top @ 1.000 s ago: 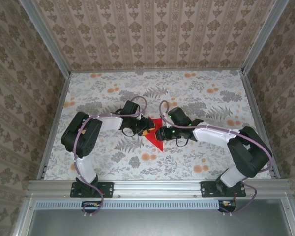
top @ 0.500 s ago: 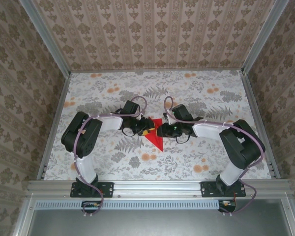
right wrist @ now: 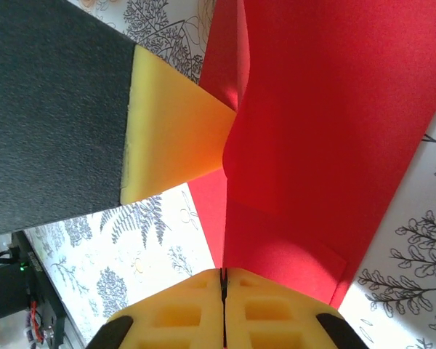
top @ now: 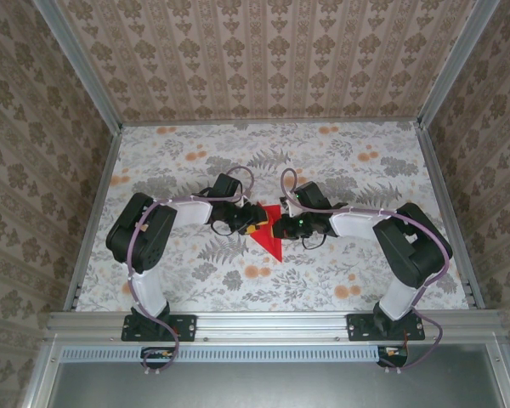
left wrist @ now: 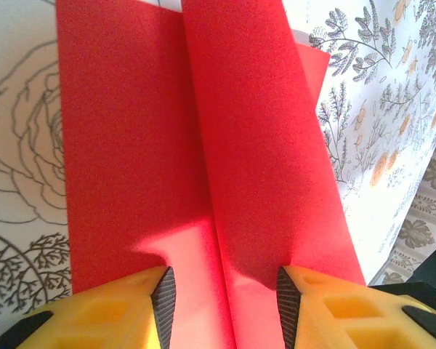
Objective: Fold a paper plane with a square sheet of paper (fold left side to right side)
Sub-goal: Fourth fold the wing at the center of the table.
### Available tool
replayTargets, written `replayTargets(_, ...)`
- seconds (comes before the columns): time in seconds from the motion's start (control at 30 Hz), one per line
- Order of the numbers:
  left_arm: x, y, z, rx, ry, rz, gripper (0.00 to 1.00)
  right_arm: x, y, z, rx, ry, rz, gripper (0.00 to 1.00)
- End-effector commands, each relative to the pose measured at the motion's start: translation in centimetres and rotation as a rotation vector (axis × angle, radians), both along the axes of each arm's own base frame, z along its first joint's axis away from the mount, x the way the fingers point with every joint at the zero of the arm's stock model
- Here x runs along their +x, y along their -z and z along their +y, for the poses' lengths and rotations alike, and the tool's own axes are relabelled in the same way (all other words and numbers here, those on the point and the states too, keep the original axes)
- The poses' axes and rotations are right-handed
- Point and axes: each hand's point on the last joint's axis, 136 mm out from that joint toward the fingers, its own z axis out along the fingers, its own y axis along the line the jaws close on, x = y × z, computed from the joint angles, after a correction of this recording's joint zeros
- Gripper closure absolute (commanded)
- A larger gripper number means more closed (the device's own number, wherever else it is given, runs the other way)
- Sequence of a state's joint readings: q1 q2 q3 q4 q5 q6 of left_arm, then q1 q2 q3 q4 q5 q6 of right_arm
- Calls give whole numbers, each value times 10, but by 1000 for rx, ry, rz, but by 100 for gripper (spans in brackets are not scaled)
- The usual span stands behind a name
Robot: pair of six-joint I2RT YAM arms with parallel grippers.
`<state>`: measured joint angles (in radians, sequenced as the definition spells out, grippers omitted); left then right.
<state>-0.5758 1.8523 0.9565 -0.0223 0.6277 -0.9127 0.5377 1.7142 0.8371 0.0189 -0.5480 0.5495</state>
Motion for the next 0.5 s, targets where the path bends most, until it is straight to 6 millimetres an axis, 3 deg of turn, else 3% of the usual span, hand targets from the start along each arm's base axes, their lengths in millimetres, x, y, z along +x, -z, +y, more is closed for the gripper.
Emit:
replayTargets(0.0, -6, 13, 6, 51, 2, 39, 56, 3, 4, -5, -54, 3, -10, 93)
replayTargets(0.47, -7, 14, 6, 51, 3, 43, 56, 8, 19, -17, -153, 15, -2, 94)
